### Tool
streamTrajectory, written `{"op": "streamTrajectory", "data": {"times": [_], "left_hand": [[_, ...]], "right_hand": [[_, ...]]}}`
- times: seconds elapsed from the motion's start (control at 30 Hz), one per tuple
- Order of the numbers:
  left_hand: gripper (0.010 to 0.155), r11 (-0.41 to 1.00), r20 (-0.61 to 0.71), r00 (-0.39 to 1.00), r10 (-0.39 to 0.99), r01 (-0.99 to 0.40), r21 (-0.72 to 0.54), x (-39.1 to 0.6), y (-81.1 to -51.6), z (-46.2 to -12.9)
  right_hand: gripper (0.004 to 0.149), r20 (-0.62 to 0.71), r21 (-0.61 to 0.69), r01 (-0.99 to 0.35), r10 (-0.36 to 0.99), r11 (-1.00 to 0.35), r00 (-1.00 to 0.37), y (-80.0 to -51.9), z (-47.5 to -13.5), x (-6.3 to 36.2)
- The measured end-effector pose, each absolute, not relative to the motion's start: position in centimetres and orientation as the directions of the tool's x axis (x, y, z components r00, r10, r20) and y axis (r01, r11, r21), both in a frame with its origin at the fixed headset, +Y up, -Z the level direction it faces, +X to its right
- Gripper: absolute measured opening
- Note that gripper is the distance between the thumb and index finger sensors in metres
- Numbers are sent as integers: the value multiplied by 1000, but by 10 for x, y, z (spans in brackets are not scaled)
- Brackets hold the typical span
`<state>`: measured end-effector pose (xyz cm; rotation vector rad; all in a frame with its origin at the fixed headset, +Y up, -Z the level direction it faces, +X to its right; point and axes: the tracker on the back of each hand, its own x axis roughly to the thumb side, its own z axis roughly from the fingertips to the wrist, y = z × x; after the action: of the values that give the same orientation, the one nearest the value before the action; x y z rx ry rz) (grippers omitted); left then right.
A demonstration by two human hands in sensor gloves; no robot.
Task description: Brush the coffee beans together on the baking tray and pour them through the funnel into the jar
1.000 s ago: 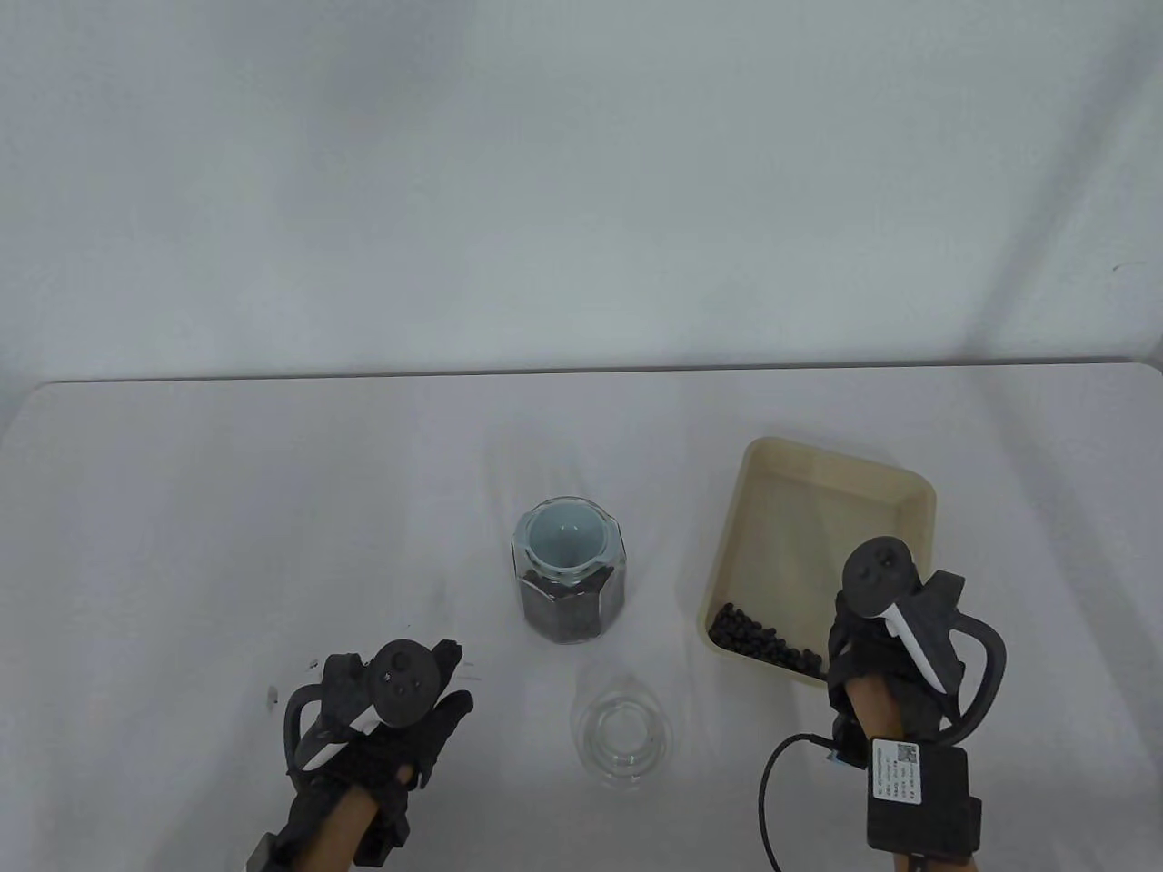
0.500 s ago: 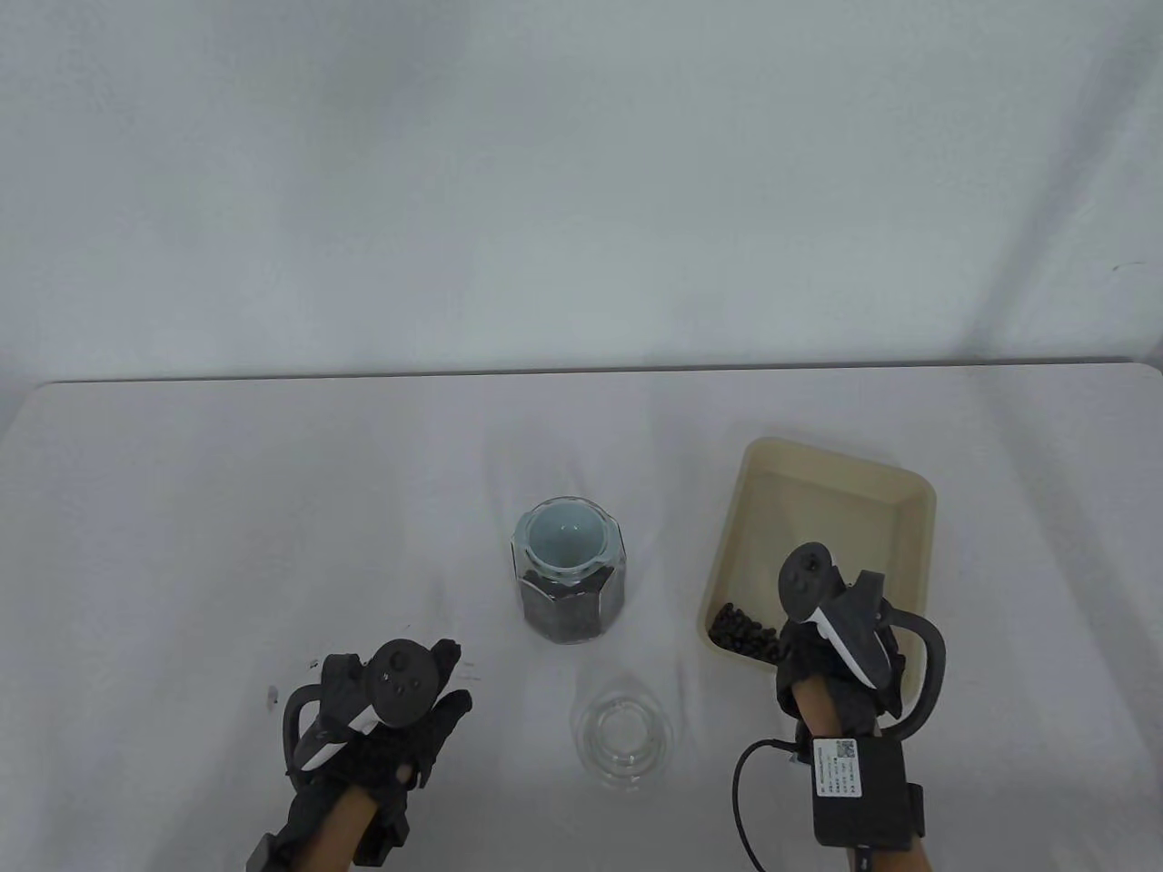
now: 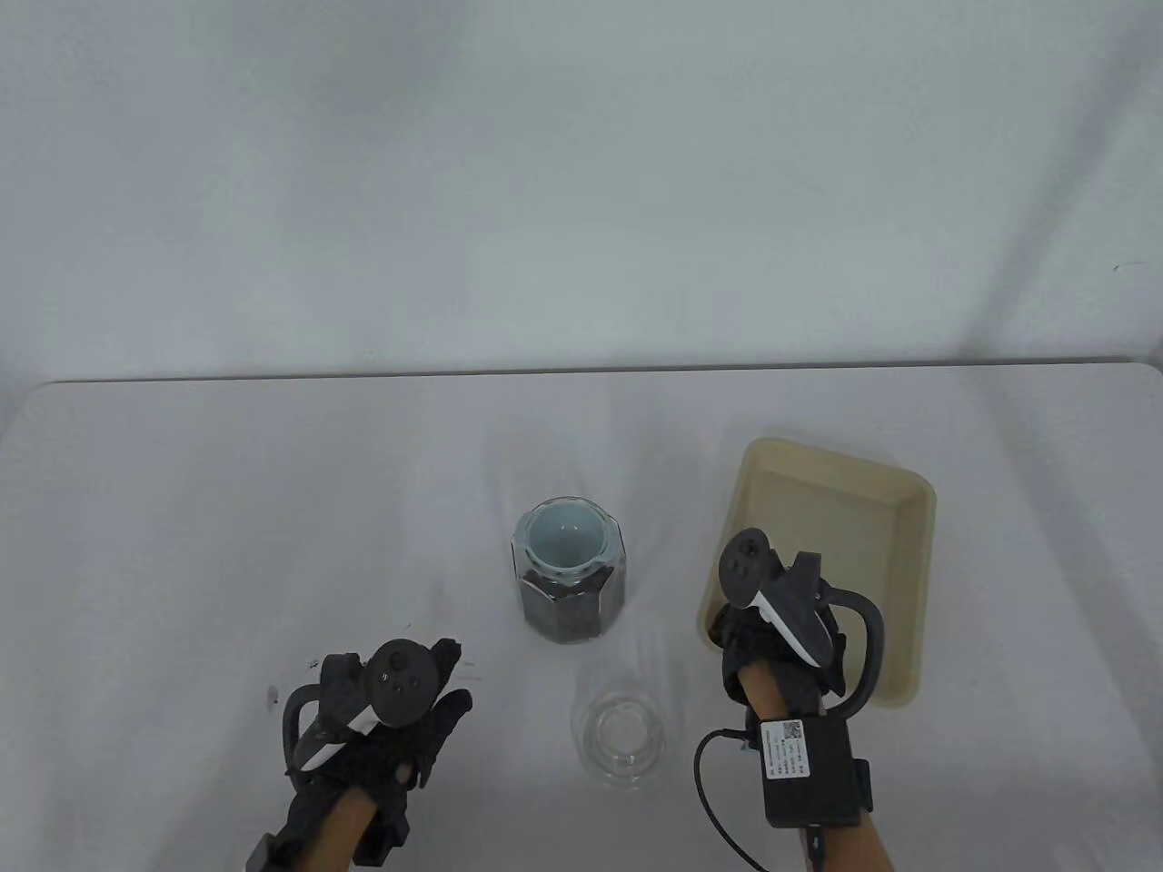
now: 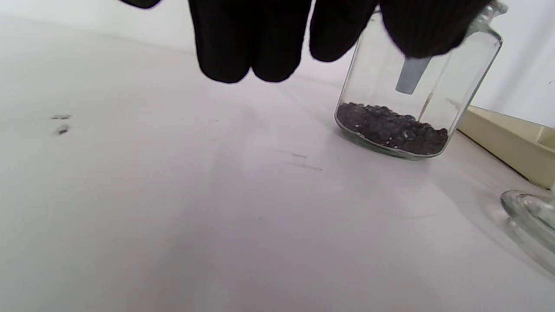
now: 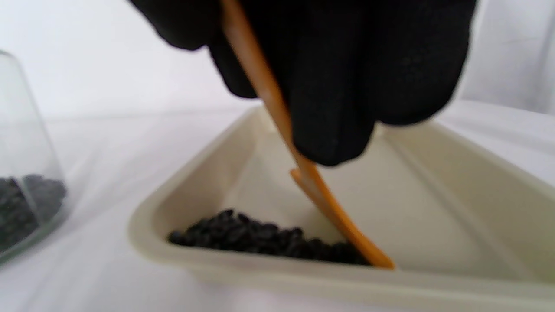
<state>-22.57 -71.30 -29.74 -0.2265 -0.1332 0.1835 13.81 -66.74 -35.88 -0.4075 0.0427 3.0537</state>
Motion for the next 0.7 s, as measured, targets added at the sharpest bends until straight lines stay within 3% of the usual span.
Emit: {"op": "streamTrajectory", "data": {"times": [0.53,0.7], "left_hand": [[68,959,114,975,193,-162,-231,-225,-713,-297],[67,961,109,978,178,-149,-232,-225,-713,-297]], "right_hand": [[44,-169,30,-27,22,-999,-985,-667,-364,102],[44,-171,-10,-85,85,-996,-982,-647,-359,112]]}}
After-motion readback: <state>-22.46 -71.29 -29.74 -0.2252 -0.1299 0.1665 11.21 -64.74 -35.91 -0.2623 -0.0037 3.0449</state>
